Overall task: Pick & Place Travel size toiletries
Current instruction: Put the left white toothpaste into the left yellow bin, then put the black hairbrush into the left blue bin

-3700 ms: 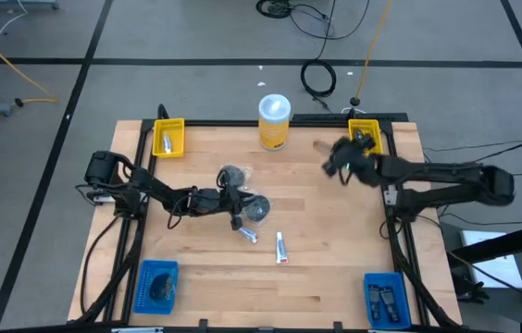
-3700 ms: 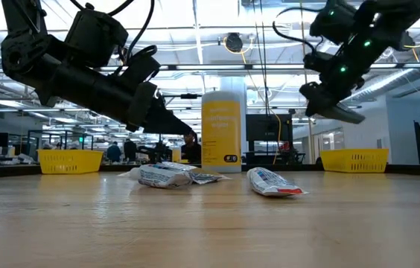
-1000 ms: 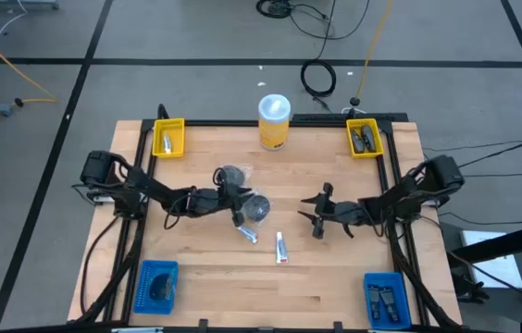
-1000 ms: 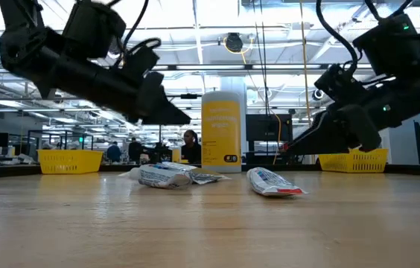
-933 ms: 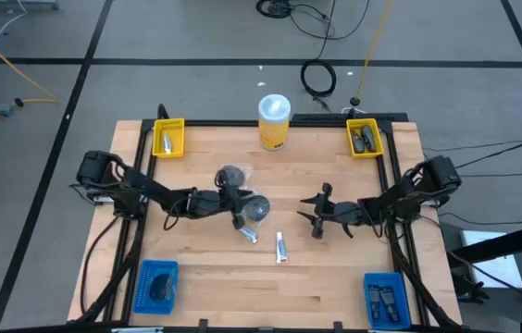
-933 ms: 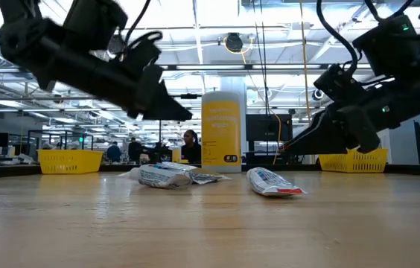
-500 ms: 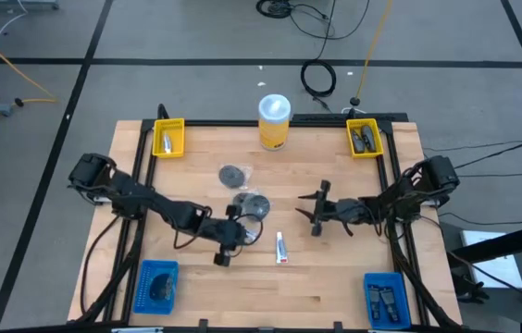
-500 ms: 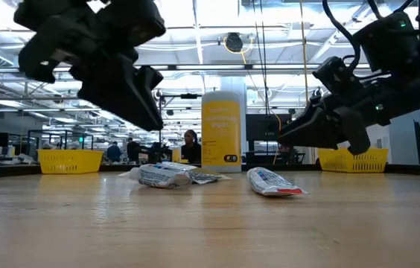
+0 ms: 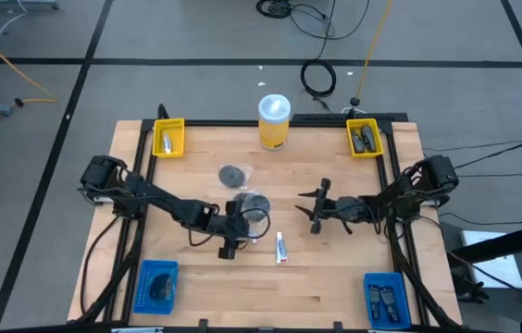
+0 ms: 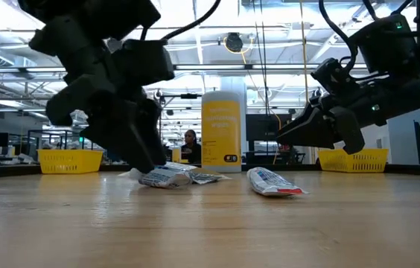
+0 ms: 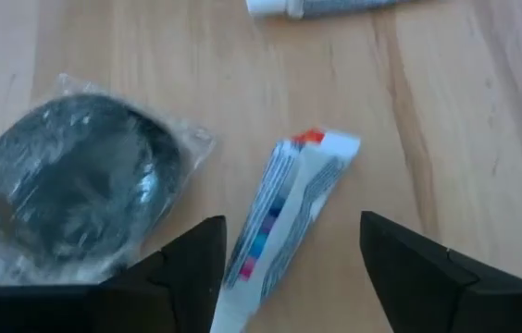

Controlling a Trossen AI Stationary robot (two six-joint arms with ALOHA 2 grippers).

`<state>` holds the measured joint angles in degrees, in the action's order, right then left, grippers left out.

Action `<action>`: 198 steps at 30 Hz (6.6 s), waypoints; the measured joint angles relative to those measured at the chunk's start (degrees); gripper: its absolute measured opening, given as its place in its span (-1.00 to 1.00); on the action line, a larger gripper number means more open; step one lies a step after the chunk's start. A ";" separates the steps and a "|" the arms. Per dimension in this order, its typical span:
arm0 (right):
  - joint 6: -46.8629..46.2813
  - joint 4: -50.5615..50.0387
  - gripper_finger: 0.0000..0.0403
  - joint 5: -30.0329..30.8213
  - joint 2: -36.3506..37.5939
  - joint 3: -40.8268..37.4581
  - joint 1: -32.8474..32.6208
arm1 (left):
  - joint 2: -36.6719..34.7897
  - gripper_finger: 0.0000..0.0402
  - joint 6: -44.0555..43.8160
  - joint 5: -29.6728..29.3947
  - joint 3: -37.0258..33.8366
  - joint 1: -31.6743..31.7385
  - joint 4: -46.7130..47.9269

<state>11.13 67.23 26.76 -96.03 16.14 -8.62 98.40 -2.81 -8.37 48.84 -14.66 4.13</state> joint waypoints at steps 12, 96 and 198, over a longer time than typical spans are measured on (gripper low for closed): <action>-1.44 -0.26 -0.15 -0.01 0.00 -0.04 0.00 | 1.99 -0.49 0.81 0.46 0.02 0.95 3.32; -2.95 -0.69 -0.15 -0.02 0.00 -0.07 0.02 | -15.25 0.15 -14.16 3.03 3.26 73.95 38.86; -2.99 -1.06 -0.15 0.00 0.02 -0.04 0.02 | -35.94 -0.97 -71.27 32.60 0.44 -15.12 33.06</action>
<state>8.14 66.17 26.76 -96.01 16.10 -8.61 62.46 -74.08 24.23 49.28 -29.78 37.19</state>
